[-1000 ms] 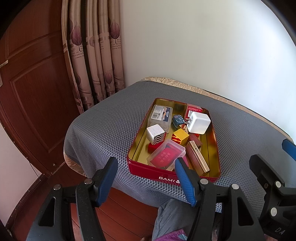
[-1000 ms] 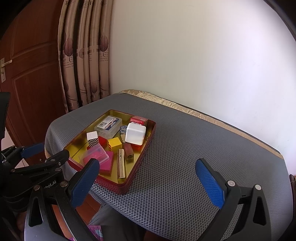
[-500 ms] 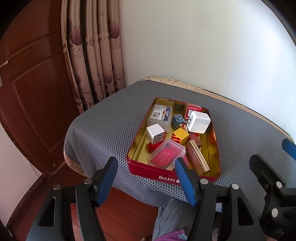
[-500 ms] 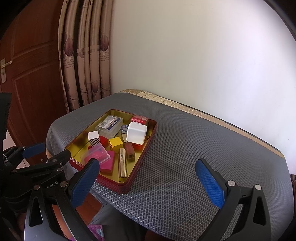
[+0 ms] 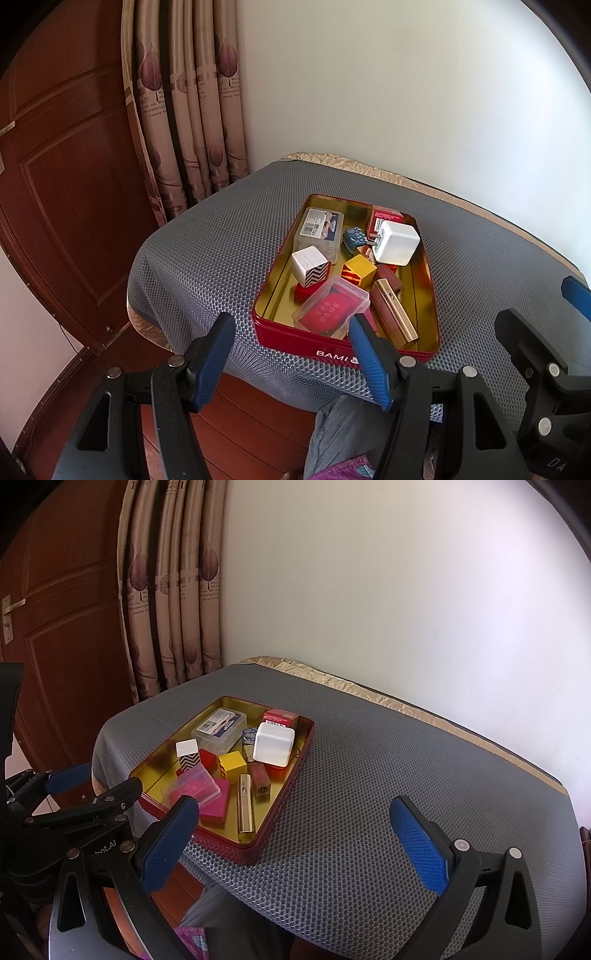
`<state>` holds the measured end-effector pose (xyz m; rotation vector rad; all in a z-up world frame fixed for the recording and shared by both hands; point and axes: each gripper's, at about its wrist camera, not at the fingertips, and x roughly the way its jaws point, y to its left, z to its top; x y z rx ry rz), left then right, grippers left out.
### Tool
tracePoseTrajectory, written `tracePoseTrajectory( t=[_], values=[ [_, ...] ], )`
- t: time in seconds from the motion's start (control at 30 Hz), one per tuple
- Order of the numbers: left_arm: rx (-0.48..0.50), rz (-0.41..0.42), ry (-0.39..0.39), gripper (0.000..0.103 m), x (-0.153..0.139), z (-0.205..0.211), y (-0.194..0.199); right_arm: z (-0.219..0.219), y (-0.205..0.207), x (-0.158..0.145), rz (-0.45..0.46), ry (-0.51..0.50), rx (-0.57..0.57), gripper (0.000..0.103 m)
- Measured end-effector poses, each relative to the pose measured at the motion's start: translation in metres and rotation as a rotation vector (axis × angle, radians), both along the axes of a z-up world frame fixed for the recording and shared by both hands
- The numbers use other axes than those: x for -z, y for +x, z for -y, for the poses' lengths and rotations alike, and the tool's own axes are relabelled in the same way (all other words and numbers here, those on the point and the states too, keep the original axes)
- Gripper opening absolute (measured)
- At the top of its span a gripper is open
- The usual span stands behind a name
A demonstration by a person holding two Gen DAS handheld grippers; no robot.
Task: Organize rigid objects
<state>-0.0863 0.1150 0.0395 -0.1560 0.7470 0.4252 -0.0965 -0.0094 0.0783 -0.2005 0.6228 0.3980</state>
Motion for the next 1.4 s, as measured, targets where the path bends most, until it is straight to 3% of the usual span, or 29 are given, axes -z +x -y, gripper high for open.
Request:
tracePoseTrajectory(
  t=[0.57,0.93,1.03,1.23,1.4],
  values=[
    [0.003,-0.004,0.008,0.067,0.0015,0.0028,0.0015,0.0009,0.0001,0.0,-0.004,0.001,-0.003,0.103],
    [0.021,-0.022,-0.011,0.081,0.0048,0.0042,0.005,0.0025,0.0035,0.0006,-0.011,0.005,-0.006,0.103],
    [0.026,-0.008,-0.015,0.083,0.0057,0.0042,0.0049,0.0027,0.0035,0.0007,-0.008,0.004,-0.006,0.103],
    [0.025,0.058,0.051,0.084,0.0026,0.0086,-0.0007,0.0024,0.003,0.0002,-0.008,0.005,-0.009,0.103],
    [0.026,0.064,0.028,0.084,0.0027,0.0052,-0.001,0.002,0.003,-0.0003,-0.008,0.007,-0.011,0.103]
  ],
)
